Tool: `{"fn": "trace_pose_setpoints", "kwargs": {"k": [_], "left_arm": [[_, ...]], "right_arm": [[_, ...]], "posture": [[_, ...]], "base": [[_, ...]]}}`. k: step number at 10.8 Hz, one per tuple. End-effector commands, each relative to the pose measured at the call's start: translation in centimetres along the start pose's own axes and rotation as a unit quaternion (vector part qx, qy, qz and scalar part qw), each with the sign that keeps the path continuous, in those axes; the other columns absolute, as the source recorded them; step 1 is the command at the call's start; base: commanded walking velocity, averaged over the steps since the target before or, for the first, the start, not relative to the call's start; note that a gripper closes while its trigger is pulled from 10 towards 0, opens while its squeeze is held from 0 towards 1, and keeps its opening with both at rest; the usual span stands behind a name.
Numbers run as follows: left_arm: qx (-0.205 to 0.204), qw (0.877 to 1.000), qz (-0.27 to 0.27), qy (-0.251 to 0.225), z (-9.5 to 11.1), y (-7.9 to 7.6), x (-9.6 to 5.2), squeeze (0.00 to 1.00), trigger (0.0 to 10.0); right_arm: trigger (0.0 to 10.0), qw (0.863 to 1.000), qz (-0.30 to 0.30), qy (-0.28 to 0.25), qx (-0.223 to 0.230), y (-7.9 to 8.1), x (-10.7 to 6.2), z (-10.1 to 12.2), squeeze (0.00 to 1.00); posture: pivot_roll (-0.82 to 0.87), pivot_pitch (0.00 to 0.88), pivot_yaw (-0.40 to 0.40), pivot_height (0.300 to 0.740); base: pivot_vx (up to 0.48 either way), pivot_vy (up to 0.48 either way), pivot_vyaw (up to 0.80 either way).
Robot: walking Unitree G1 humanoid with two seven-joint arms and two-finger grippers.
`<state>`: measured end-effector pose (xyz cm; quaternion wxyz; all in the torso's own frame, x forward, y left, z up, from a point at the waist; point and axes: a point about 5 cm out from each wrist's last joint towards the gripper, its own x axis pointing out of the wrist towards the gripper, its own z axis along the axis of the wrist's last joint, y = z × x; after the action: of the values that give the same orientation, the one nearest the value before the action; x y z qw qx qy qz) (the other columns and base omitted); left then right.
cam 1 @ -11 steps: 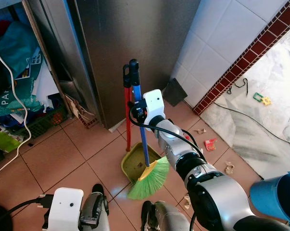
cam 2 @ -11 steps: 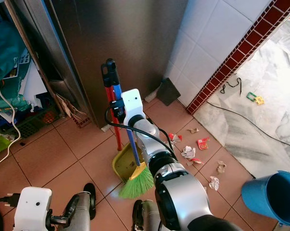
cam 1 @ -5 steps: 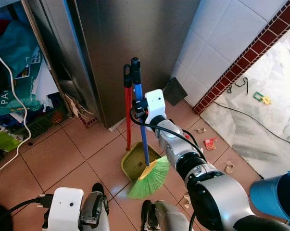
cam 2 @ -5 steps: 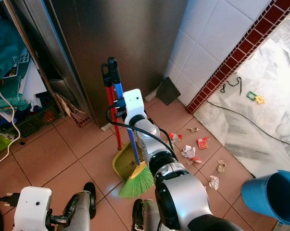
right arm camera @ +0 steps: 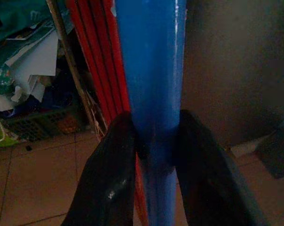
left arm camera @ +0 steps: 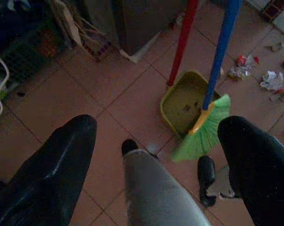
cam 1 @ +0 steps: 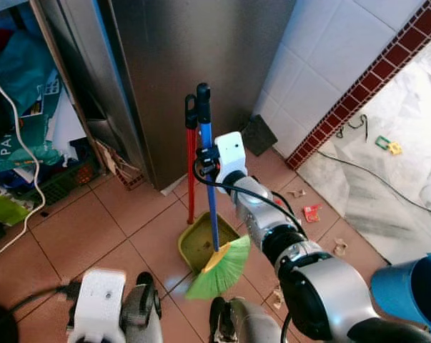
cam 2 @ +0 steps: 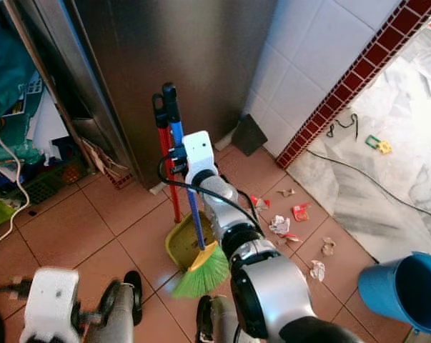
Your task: Sweep floor
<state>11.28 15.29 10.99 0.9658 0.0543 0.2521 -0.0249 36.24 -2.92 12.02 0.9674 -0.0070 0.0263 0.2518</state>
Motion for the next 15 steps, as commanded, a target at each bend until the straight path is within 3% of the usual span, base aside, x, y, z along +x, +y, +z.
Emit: {"fn": "trace_pose_setpoints", "kwargs": {"k": [1,3,5,7,8,10,11,13,15], "left_arm": [[0.000,1.000,0.007,0.014,-0.5,0.2,0.1,0.00,10.0],[0.008,1.000,0.010,-0.012,0.4,0.6,1.6,0.00,10.0],[0.016,0.998,0.014,-0.054,2.3,0.9,3.9,0.00,10.0],[0.023,0.996,-0.002,-0.091,4.3,0.4,5.8,0.00,10.0],[0.023,0.995,-0.007,-0.098,4.9,0.3,6.6,0.00,10.0],[0.014,0.994,-0.040,-0.098,4.4,-0.2,7.6,0.00,10.0],[0.022,0.993,-0.063,-0.101,4.3,-1.0,8.2,0.00,10.0],[0.020,0.992,-0.057,-0.112,4.8,-0.2,9.0,0.00,10.0],[0.046,0.985,-0.081,-0.148,6.5,-0.3,9.9,0.00,10.0]], "right_arm": [[0.0,1.000,-0.003,-0.004,0.013,-0.4,0.0,0.1,0.00],[0.0,1.000,0.008,-0.011,-0.006,-1.8,-0.5,0.3,0.00],[0.0,0.997,0.005,-0.040,-0.061,-4.8,-1.8,1.4,0.00],[0.0,0.995,-0.029,-0.063,-0.068,-7.0,-3.5,2.5,0.00],[0.0,0.996,-0.036,-0.061,-0.058,-7.4,-4.3,2.8,0.00],[0.0,0.993,-0.044,-0.078,-0.080,-6.7,-6.3,2.8,0.00],[0.0,0.988,-0.099,-0.084,-0.089,-7.3,-7.8,2.2,0.00],[0.0,0.975,-0.202,-0.070,-0.064,-8.6,-10.2,1.1,0.00],[0.0,0.963,-0.252,-0.052,-0.078,-9.7,-10.9,1.6,0.00]], "posture": [[0.22,0.251,-0.137,0.740],[0.20,0.210,-0.128,0.740],[0.15,0.151,-0.104,0.740],[0.11,0.104,-0.079,0.740],[0.10,0.094,-0.058,0.740],[0.04,0.011,-0.037,0.740],[0.04,0.000,-0.047,0.740],[0.03,0.000,-0.028,0.740],[-0.01,0.000,-0.059,0.740]], "base": [[0.000,0.000,0.00],[0.000,0.000,0.00],[0.000,0.000,0.00],[0.000,0.000,0.00],[0.000,0.000,0.00],[0.000,0.000,0.00],[0.000,0.000,0.00],[0.000,0.000,0.00],[0.000,0.000,0.00]]}}
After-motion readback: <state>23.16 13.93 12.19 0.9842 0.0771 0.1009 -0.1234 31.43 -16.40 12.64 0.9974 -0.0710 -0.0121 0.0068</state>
